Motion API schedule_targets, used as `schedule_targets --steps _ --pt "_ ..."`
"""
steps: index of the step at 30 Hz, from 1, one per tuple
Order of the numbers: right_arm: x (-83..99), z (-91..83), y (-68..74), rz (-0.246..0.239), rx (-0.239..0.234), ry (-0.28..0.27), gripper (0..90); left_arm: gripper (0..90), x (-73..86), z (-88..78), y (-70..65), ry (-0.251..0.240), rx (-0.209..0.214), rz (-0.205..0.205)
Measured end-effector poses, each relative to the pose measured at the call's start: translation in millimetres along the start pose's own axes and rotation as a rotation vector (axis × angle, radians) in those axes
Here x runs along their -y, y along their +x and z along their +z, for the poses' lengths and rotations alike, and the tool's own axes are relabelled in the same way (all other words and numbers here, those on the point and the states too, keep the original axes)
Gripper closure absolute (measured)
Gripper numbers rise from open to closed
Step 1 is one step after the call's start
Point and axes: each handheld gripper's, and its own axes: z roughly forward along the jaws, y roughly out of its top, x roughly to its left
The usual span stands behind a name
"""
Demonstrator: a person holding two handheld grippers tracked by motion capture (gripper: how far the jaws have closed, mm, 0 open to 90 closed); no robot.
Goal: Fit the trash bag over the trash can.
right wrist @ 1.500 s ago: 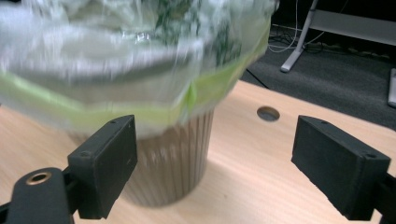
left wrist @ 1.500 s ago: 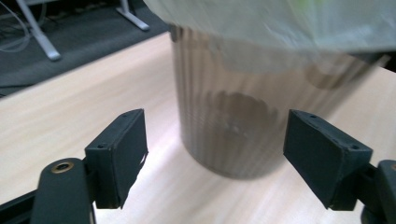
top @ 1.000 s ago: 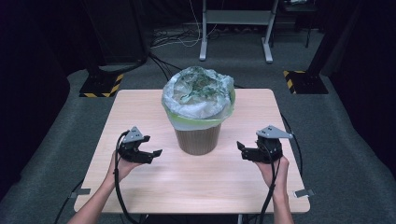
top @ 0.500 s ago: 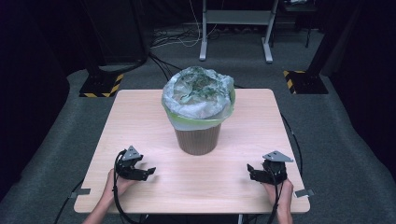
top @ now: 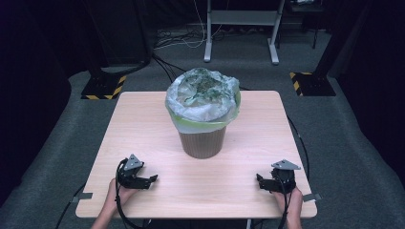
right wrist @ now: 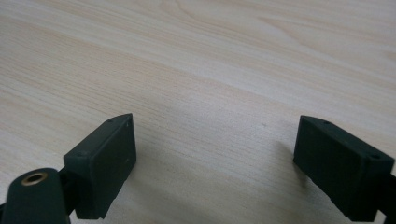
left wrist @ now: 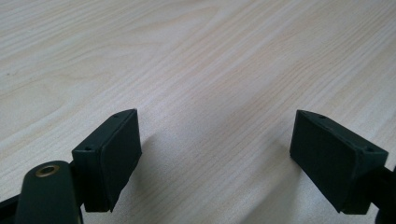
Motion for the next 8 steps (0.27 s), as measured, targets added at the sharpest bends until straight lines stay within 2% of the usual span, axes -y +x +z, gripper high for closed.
schedule_targets --steps 4,8 --pt "-2.0 3.6 1.4 0.039 0.048 0.027 0.0 16.0 -0.7 0.9 -0.8 0.0 -0.012 -0.008" --pt "-2.1 4.1 1.0 0.054 0.056 0.029 0.0 16.0 -1.2 1.2 -1.1 0.0 -0.02 -0.013"
